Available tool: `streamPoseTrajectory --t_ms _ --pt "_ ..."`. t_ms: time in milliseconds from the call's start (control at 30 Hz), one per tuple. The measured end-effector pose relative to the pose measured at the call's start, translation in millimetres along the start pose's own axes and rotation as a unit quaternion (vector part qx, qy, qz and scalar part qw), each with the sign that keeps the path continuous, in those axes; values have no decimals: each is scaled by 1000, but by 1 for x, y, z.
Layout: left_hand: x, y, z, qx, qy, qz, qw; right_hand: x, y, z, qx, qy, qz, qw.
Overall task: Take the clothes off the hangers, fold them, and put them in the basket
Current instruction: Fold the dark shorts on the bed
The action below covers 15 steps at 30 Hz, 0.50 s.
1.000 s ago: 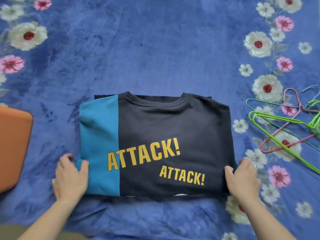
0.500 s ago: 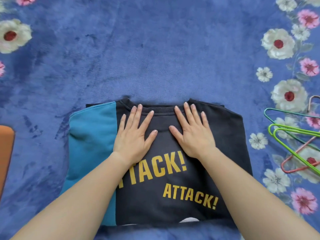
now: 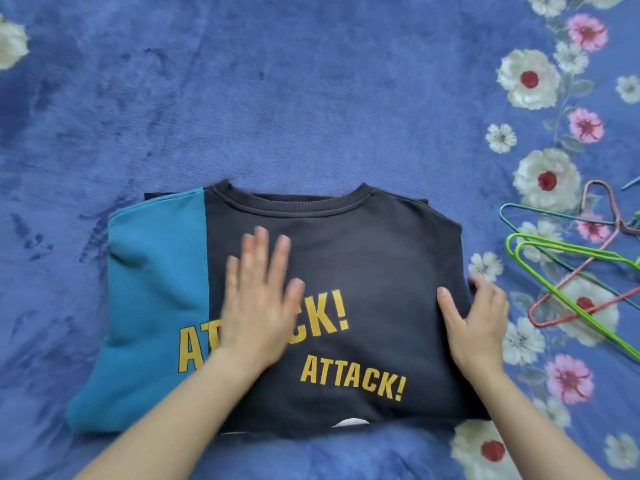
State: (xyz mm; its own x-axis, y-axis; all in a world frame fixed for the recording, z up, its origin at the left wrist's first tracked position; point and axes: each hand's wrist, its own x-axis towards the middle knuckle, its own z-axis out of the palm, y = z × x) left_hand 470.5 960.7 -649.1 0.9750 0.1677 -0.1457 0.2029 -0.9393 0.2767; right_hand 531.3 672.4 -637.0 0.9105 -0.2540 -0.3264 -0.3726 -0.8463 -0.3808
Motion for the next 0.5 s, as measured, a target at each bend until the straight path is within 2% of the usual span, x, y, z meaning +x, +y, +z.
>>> streamPoseTrajectory --t_ms 67,100,233,400,500 --pt "-28 33 20 7 -20 77 997 -14 0 -5 53 -13 38 998" --pt "-39 44 29 10 -31 86 996 -19 -1 -10 80 -35 65 994" --pt "-37 48 42 53 -41 62 996 -3 -8 -33 140 -154 111 972" --pt "-52 44 29 25 -42 80 996 9 -15 -59 186 -355 167 901" --pt "-66 32 32 38 -76 99 991 1 -22 -65 188 -429 204 859"
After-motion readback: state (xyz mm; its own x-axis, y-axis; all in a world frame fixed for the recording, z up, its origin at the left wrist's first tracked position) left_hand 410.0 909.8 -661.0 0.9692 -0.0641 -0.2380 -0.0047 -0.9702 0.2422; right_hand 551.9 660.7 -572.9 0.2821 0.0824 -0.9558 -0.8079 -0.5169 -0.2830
